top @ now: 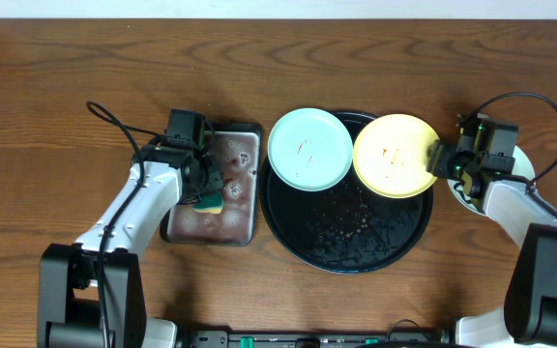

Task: Clean dirty plates on tray and stack at the side
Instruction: 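Grasp the yellow plate rim with the right gripper and tilt it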

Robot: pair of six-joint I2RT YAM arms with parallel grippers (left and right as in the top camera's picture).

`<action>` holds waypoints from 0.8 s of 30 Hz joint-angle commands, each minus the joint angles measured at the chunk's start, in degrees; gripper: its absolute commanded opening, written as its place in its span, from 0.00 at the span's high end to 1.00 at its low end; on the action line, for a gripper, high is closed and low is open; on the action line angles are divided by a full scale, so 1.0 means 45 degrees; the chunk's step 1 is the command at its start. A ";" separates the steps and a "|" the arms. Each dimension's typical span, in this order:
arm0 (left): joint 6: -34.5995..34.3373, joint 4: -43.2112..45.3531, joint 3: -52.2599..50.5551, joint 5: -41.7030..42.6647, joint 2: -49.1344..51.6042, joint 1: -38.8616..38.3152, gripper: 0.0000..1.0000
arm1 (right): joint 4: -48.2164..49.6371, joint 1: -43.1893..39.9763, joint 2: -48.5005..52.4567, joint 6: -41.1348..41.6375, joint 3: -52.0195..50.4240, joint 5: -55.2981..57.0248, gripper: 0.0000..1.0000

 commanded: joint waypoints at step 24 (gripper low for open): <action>0.1991 0.0996 -0.0117 0.0112 0.0452 -0.0170 0.92 | -0.5887 0.1112 -0.3274 0.0228 0.0112 -0.0928 0.99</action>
